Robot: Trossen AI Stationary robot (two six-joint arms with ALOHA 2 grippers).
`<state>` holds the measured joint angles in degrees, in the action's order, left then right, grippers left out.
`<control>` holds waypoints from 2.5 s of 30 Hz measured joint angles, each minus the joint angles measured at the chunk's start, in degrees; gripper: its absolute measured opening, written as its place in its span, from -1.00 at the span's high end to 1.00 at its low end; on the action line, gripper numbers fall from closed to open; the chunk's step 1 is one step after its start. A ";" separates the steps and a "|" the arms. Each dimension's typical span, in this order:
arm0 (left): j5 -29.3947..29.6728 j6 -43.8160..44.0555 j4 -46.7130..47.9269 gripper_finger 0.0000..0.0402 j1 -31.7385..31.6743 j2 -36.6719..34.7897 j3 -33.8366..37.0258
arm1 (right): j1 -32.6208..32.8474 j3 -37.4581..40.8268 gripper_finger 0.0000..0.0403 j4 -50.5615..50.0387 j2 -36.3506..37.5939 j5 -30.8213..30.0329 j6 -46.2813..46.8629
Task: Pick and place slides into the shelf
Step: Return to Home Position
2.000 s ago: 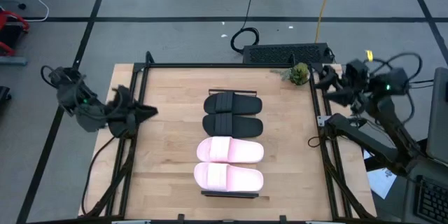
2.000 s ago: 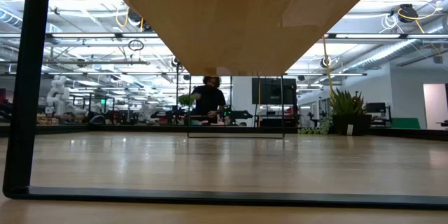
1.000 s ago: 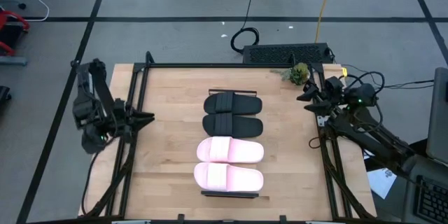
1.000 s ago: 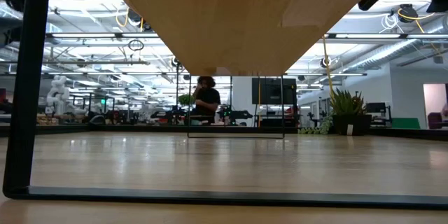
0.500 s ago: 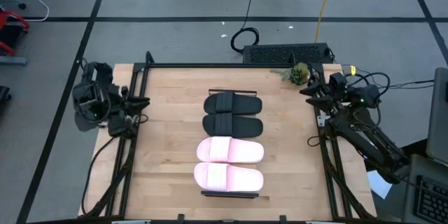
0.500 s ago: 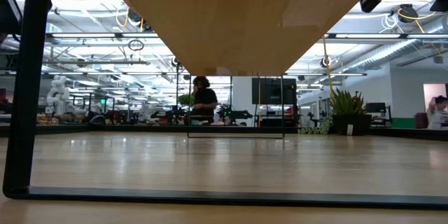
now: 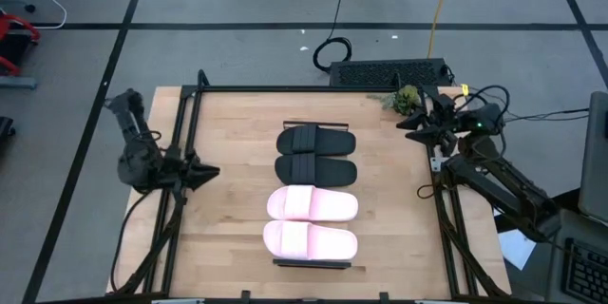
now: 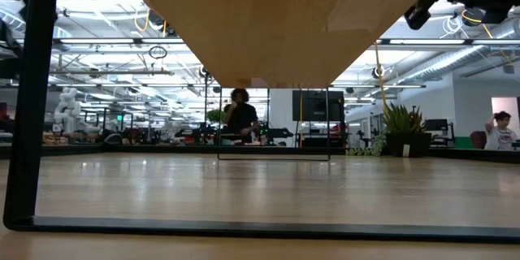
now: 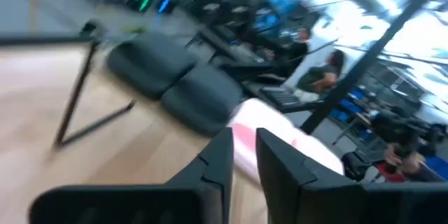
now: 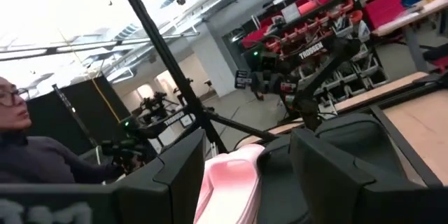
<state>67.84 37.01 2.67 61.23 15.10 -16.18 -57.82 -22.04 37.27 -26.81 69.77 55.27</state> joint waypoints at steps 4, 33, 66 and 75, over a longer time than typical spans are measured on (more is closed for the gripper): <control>-10.42 -15.92 -18.17 0.84 -8.70 1.11 4.81 | 0.02 0.00 0.03 5.24 -2.16 0.89 1.83; -49.81 -9.23 1.67 0.98 -49.80 0.58 8.69 | 0.17 6.21 0.03 20.76 -2.19 8.59 3.59; -45.26 -12.06 1.84 0.85 -49.81 0.58 8.69 | 26.81 19.00 0.03 10.04 6.08 -12.82 -16.98; -45.25 -12.72 1.82 0.84 -49.81 0.58 8.69 | 35.14 19.11 0.03 6.73 7.75 -14.77 -17.01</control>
<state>22.59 24.29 4.49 11.42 15.68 -7.49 -22.68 -2.93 44.00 -19.05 55.00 38.26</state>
